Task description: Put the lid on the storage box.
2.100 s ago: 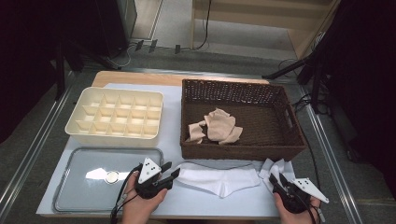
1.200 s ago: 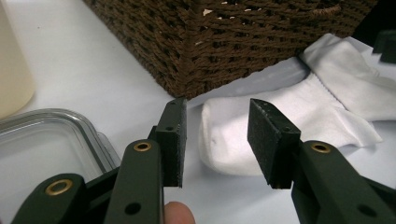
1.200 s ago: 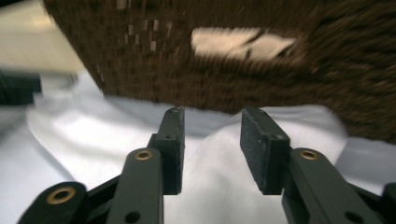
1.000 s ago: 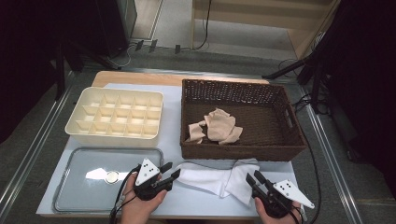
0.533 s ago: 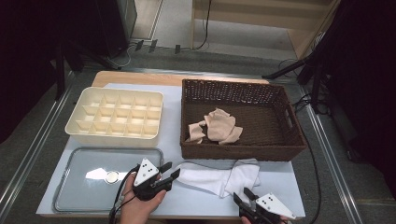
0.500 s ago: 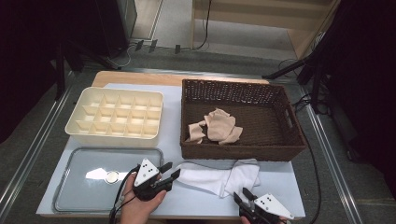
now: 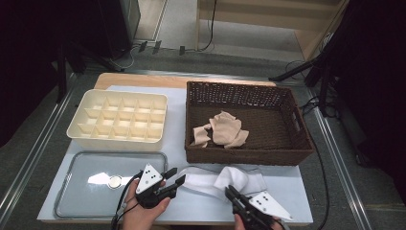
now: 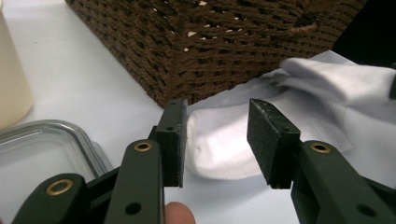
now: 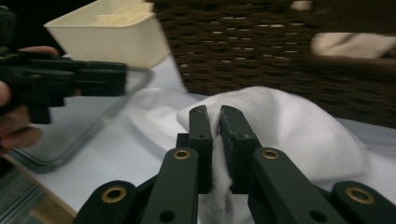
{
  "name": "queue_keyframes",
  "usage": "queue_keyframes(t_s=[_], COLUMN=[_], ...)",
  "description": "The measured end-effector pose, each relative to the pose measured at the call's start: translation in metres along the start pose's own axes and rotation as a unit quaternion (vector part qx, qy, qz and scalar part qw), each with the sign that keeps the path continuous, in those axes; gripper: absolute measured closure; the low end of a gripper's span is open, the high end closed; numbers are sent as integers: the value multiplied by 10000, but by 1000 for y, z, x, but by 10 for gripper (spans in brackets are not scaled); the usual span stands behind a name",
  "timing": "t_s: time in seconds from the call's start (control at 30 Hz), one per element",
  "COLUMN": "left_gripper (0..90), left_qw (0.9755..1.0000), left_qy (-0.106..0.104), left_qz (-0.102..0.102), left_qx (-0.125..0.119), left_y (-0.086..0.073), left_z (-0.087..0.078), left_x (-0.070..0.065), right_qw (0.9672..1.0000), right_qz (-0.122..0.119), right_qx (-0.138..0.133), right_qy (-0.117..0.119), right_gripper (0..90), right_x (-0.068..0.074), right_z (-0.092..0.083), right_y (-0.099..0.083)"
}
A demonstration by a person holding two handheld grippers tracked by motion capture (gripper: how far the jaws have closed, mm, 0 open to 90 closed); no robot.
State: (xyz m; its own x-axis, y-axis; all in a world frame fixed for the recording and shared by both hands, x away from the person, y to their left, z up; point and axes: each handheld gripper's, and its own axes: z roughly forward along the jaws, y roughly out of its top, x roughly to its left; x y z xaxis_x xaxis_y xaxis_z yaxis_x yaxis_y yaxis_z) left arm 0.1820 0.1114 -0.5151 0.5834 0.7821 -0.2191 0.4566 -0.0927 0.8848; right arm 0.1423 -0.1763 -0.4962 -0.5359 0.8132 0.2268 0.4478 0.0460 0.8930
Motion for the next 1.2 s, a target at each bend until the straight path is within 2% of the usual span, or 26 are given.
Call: queue_keyframes(t_s=[0.1,0.13,0.17,0.23,0.27,0.33,0.4,0.43,0.53,0.63,0.77,0.87,0.93,1.1,1.13,1.2], left_gripper=[593,593,593,594,594,594,596,597,600,599,593,569,549,525,524,527], left_qw=[10000,10000,10000,10000,10000,10000,10000,10000,9999,9997,9992,9987,9979,9973,9970,9967], left_qy=[-21,-31,-36,-39,-33,-29,-41,-51,-135,-199,-329,-420,-548,-659,-672,-678], left_qz=[15,22,23,30,29,13,15,20,52,57,133,138,82,139,192,226], left_qx=[11,1,3,22,23,29,27,27,54,100,176,272,346,309,340,392], left_y=[-1,-1,-1,-2,-2,-2,-2,-2,-3,-5,-7,-12,-16,-16,-16,-17], left_z=[0,0,0,0,0,-1,-2,-2,-1,2,5,10,15,16,17,19], left_x=[-1,-2,-2,-1,-1,0,-1,-2,-6,-10,-18,-23,-27,-38,-40,-41], right_qw=[9995,9993,9984,9961,9953,9962,9974,9986,9993,9978,9961,9957,9956,9953,9953,9952], right_qz=[101,76,36,182,257,319,422,379,226,454,621,646,702,684,704,841], right_qx=[31,59,79,102,113,-6,-132,-193,-136,30,221,177,179,398,402,206], right_qy=[290,365,552,857,926,816,571,303,-273,-480,-587,-638,-600,-552,-524,-461], right_gripper=[842,813,734,687,656,640,638,638,612,600,598,594,610,701,698,680], right_x=[16,21,26,27,26,16,-2,-13,-37,-58,-66,-67,-68,-64,-63,-63], right_z=[20,26,35,40,40,34,24,18,7,8,15,19,22,26,27,29], right_y=[0,-1,-3,-5,-5,-3,0,1,-3,-12,-17,-18,-18,-18,-18,-16])
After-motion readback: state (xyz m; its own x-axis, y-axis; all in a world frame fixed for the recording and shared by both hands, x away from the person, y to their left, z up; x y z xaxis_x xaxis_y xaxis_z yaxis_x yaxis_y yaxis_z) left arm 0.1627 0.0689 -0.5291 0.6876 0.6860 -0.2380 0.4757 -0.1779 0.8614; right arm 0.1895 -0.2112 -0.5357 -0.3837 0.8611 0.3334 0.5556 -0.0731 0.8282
